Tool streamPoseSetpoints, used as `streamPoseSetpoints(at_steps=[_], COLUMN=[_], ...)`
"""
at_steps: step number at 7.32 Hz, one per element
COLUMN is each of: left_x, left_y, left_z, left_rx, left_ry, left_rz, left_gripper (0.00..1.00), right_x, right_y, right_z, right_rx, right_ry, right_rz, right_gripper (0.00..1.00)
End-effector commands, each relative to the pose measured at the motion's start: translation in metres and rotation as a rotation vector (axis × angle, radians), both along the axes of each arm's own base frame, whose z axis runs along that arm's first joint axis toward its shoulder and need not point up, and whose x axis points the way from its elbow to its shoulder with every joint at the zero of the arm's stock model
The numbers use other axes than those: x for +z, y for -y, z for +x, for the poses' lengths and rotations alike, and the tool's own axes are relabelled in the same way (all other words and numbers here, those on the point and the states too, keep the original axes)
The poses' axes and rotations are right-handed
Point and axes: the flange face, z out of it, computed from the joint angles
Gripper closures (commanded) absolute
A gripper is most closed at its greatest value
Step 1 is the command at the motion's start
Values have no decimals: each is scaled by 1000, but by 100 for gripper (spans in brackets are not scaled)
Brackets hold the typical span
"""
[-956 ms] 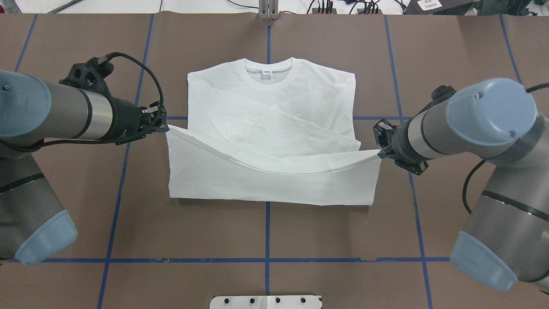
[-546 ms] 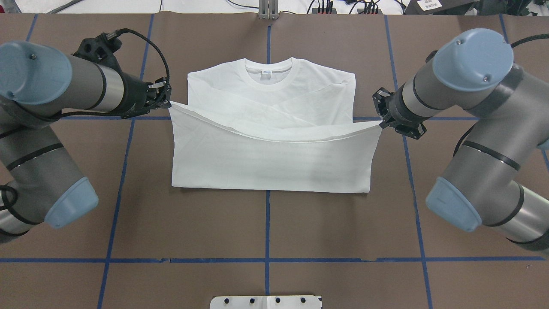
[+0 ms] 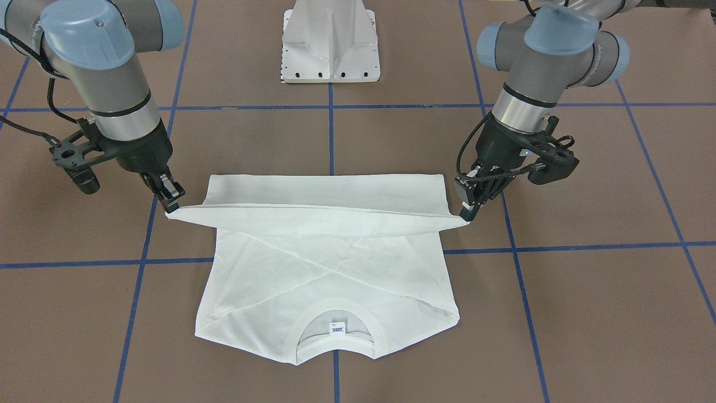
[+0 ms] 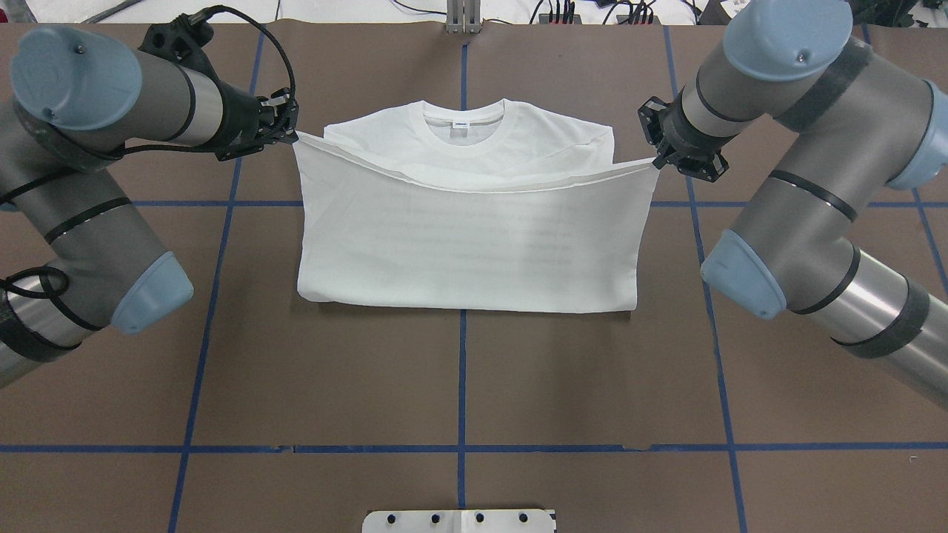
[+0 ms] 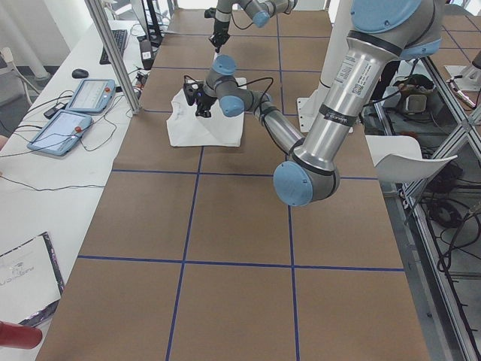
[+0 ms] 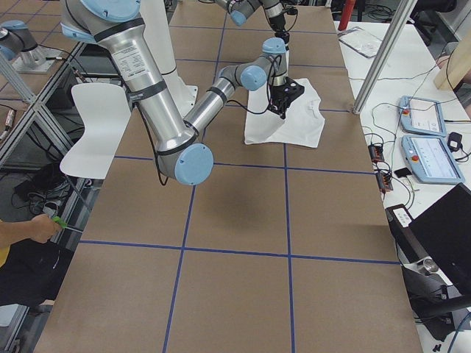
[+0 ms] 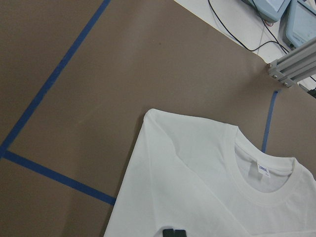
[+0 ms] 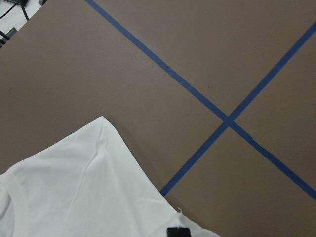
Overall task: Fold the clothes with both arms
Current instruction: 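Carry the hem with both grippers toward the collar, folding the shirt in half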
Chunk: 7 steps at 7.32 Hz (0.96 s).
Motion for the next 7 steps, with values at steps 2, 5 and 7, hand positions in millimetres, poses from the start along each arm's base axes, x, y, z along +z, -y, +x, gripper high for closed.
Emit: streamPoseSetpoints(at_steps=[2, 5, 7], left_x=[-8, -37, -24], left_y=[11, -10, 1], left_z=[-7, -30, -19], left_rx=[-6, -11, -4], left_ry=[12, 4, 39], left_rz=[20, 32, 29], left_gripper=[100, 100, 100], right_x=[-7, -24, -10], right_y=[22, 21, 28], right_z=[-3, 17, 6], right_rx=[8, 1, -1], right_ry=[-10, 44, 21], right_rz=[4, -5, -24], right_gripper=[100, 100, 100])
